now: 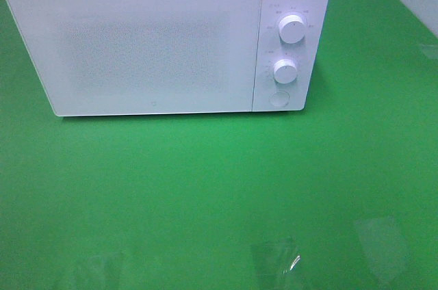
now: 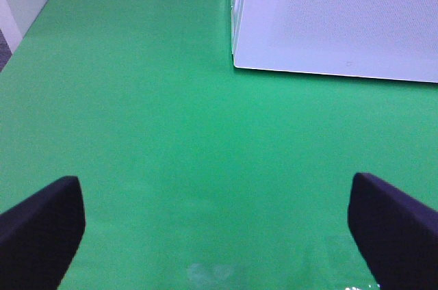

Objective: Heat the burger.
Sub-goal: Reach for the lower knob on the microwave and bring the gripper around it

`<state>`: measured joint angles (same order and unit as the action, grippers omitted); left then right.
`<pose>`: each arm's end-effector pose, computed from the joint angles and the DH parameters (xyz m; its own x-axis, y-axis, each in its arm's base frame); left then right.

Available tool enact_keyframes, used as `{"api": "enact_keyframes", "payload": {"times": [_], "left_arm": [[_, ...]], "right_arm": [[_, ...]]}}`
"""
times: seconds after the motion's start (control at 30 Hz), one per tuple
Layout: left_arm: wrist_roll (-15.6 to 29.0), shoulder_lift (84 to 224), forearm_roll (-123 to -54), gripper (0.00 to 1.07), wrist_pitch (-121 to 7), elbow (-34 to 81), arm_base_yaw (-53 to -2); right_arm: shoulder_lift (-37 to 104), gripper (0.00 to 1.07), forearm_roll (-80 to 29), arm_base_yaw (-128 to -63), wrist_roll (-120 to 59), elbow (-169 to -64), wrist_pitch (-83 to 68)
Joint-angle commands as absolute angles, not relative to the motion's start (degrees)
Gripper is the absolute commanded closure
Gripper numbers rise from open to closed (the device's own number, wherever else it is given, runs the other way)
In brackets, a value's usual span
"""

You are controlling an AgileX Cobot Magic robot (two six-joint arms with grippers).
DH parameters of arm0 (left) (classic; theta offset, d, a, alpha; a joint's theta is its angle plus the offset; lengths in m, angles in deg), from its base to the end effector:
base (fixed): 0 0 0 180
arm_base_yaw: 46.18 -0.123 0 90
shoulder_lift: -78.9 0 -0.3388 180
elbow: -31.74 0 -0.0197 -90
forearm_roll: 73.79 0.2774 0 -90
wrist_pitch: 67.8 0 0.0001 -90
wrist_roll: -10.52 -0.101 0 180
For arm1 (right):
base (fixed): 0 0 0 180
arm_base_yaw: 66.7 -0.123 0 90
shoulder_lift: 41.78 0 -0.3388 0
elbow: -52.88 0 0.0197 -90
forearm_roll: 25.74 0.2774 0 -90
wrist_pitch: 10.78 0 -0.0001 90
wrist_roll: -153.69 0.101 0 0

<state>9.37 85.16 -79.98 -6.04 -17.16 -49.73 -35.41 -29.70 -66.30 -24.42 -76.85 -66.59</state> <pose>-0.0300 -0.0115 0.2892 -0.4502 -0.0590 -0.8910 0.0090 0.9975 -0.0706 -0.0227 -0.0056 0.2911 -0.3812 -0.0032 -0.9245 0.0575 0.9980 -0.0272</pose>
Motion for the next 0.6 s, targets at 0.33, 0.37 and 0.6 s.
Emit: {"api": "enact_keyframes", "payload": {"times": [0.33,0.37,0.6], "left_arm": [[9.60,83.90,-80.26,0.07,-6.78,-17.16,-49.79],[9.60,83.90,-80.26,0.07,-6.78,-17.16,-49.79],[9.60,83.90,-80.26,0.07,-6.78,-17.16,-49.79]], "right_arm": [[-37.01,0.32,-29.41,-66.07,-24.82,-76.80,-65.96],[-37.01,0.32,-29.41,-66.07,-24.82,-76.80,-65.96],[-37.01,0.32,-29.41,-66.07,-24.82,-76.80,-65.96]]}}
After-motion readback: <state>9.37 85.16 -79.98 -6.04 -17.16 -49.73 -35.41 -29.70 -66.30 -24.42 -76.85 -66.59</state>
